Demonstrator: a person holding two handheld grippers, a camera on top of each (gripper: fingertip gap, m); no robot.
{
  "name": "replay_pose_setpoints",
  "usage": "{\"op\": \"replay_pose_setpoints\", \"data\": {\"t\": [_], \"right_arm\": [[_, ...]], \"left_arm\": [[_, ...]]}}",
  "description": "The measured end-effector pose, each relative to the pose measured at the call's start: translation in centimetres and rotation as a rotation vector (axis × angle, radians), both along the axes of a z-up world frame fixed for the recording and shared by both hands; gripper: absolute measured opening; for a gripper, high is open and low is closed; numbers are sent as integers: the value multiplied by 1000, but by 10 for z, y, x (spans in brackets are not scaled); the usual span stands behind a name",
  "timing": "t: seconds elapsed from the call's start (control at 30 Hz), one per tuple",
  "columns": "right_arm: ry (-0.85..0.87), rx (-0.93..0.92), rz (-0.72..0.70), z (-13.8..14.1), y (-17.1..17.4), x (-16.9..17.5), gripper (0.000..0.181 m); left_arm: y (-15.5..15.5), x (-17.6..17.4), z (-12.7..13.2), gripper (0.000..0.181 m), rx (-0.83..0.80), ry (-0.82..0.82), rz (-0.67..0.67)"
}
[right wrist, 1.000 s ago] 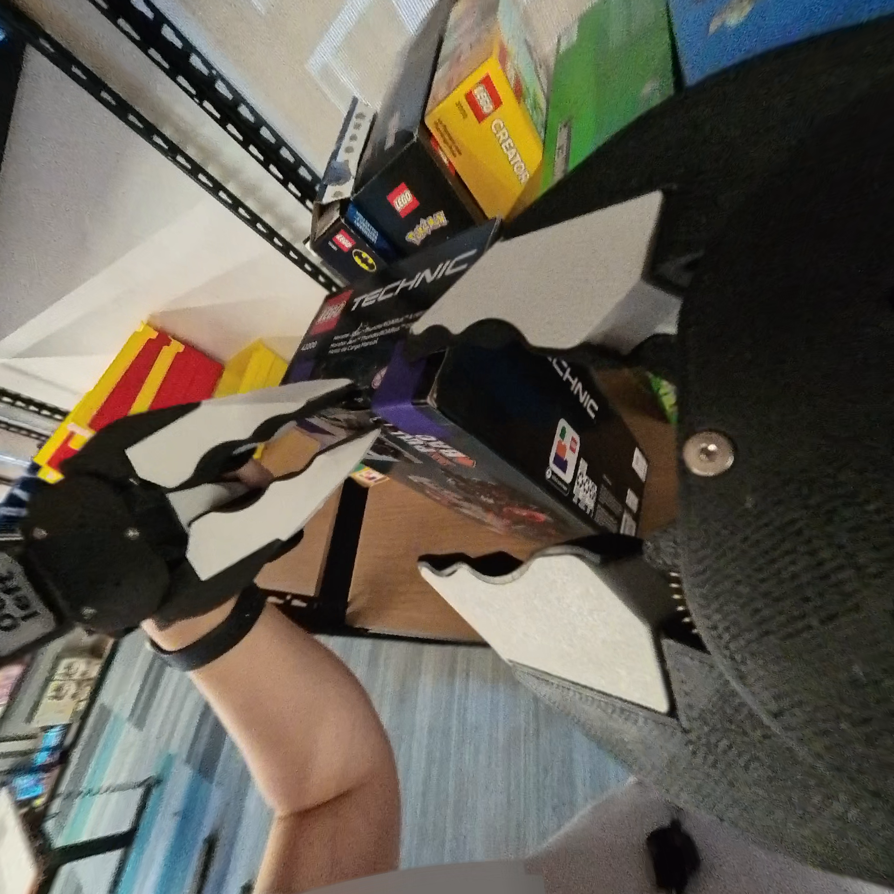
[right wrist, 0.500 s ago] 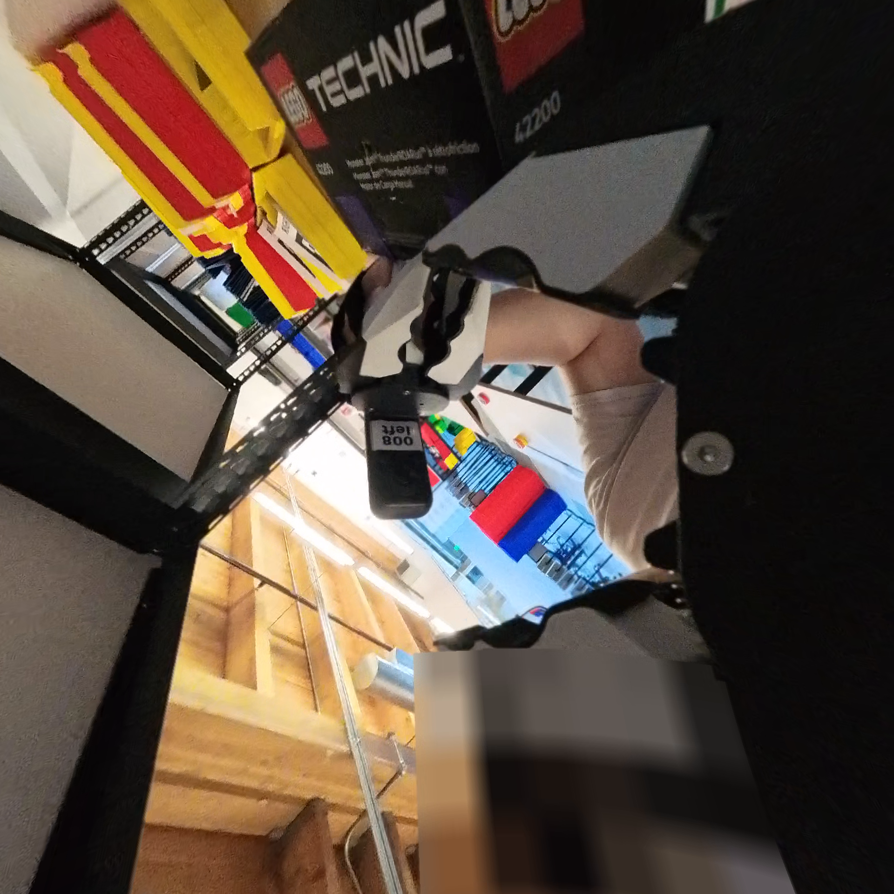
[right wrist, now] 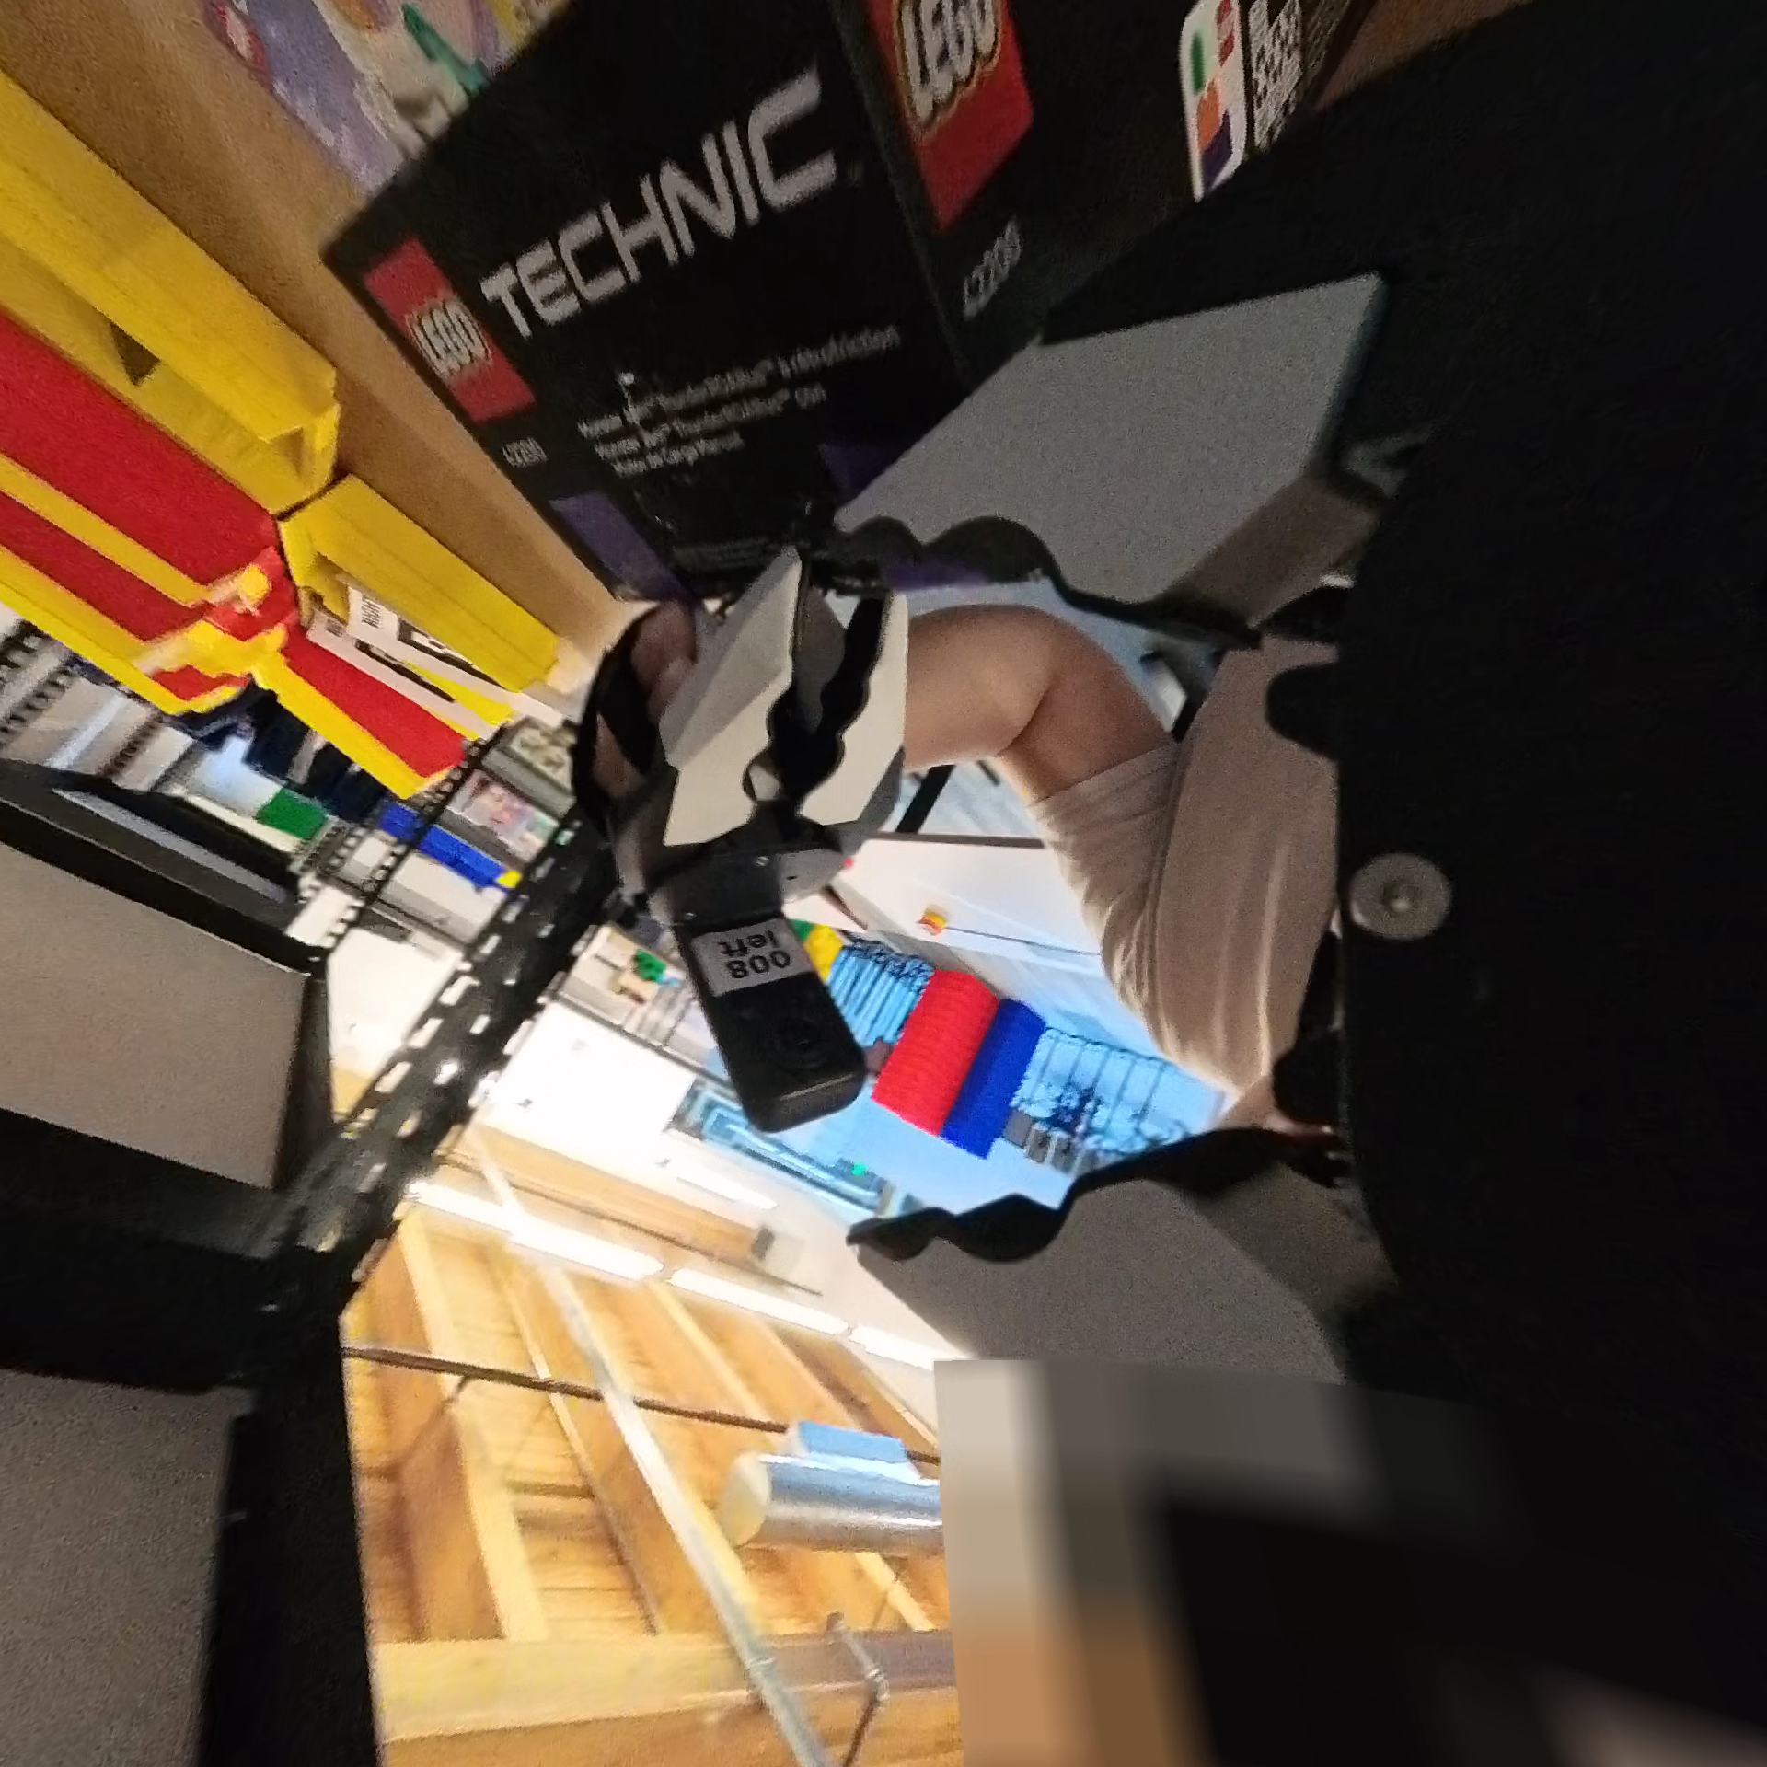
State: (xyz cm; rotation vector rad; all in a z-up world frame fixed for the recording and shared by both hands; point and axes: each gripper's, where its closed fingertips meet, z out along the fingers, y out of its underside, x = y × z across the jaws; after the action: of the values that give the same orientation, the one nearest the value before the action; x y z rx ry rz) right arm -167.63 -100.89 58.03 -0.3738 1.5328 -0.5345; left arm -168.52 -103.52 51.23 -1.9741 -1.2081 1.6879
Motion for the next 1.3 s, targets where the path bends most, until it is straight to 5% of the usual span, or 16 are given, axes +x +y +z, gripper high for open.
{"op": "replay_pose_setpoints", "data": {"t": [0.17,0.3,0.5,0.63,0.77,0.93,1.13,1.17,1.23,1.3], "right_arm": [[-73,23,-77,2,-19,-15,127],[-41,-39,-113,3,-26,-22,140],[22,-120,31,-2,13,5,142],[60,-172,-104,-4,-20,-7,142],[159,-547,-84,1,0,-13,129],[693,-1307,-339,-32,-16,-30,90],[843,-1486,-457,-43,-30,-39,60],[827,-1471,-461,-43,-27,-39,68],[682,-1399,-528,-37,-17,-40,118],[512,-1252,-595,-49,-17,-45,129]], "left_arm": [[0,0,0,17,-2,8,-3],[0,0,0,17,2,6,-3],[0,0,0,17,3,7,-4],[0,0,0,17,3,6,1],[1,0,0,17,-1,11,1],[0,0,0,17,4,13,0],[-2,-1,0,18,5,15,7],[-1,-1,0,18,1,17,7],[-1,-1,1,18,-6,20,7],[-1,0,1,18,-14,31,7]]}}
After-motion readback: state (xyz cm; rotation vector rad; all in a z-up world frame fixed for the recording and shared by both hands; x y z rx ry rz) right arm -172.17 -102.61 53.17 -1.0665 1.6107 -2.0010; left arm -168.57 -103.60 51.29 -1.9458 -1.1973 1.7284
